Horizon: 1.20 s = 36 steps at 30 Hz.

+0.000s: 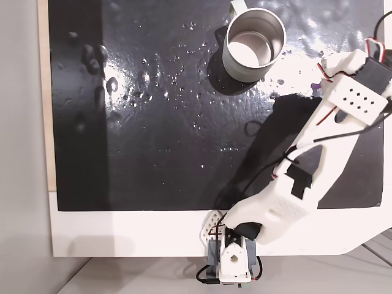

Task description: Grasp a pengrip and put it in the cup.

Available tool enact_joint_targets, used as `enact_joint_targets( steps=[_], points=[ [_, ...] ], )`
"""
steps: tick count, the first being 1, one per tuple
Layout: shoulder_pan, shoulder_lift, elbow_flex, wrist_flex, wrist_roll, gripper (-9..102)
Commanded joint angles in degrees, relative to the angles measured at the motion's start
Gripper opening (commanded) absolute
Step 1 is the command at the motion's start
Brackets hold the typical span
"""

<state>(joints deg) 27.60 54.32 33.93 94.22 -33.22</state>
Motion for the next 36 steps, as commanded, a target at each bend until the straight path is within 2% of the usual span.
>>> enact_joint_targets(
  steps=[1, 9, 16, 29, 36],
  points=[
    [-0.9, 11.8, -0.3, 0.6, 1.2, 0],
    [-3.4, 23.9, 4.7, -0.4, 2.9, 0],
    [-9.4, 23.9, 3.7, 2.2, 9.2, 0],
    [-21.8, 26.6, 1.9, 2.5, 26.9, 0],
    [-22.9, 22.9, -3.5, 2.5, 36.0, 0]
  ],
)
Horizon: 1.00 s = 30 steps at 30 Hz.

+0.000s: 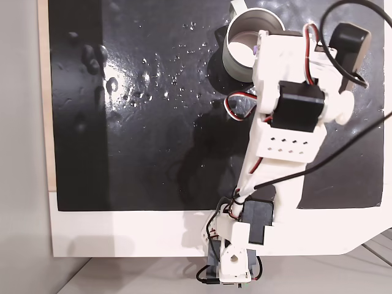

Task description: Grasp a pengrip and put it in the cup.

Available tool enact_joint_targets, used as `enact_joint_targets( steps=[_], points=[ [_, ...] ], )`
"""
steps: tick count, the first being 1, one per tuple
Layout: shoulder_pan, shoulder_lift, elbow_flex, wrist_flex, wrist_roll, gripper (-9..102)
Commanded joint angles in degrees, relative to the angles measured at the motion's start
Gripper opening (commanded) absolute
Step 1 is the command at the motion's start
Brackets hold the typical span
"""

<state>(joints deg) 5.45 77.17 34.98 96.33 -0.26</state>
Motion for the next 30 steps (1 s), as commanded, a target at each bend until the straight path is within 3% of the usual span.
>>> enact_joint_targets(
  steps=[1, 10, 15, 17, 30],
  points=[
    [-1.1, -0.7, -5.3, 0.4, 3.8, 0],
    [-4.2, -3.7, -5.6, 0.4, 7.2, 2],
    [-4.3, -3.5, -5.3, 0.5, 7.9, 27],
    [-4.2, -3.5, -5.1, 0.5, 8.1, 31],
    [-5.0, -2.4, -3.9, 0.6, 8.1, 31]
  ],
)
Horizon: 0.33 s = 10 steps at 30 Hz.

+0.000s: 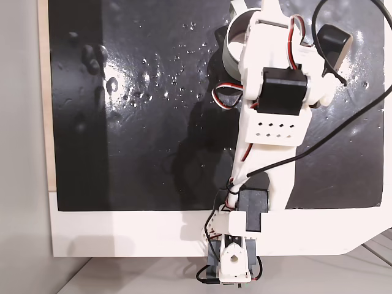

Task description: Grasp a pengrip and put it in the cup.

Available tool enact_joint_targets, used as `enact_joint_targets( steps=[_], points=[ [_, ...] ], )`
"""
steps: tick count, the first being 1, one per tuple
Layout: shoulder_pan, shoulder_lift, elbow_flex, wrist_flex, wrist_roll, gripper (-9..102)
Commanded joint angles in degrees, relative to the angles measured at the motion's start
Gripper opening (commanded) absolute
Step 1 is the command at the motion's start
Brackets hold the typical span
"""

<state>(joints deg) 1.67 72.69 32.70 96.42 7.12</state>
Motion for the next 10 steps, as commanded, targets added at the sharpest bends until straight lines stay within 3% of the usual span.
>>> enact_joint_targets(
  steps=[1, 10],
  points=[
    [-1.2, 2.1, -1.6, 0.5, 0.6, 31],
    [-1.2, 2.1, -1.0, 0.5, 0.3, 31]
  ],
)
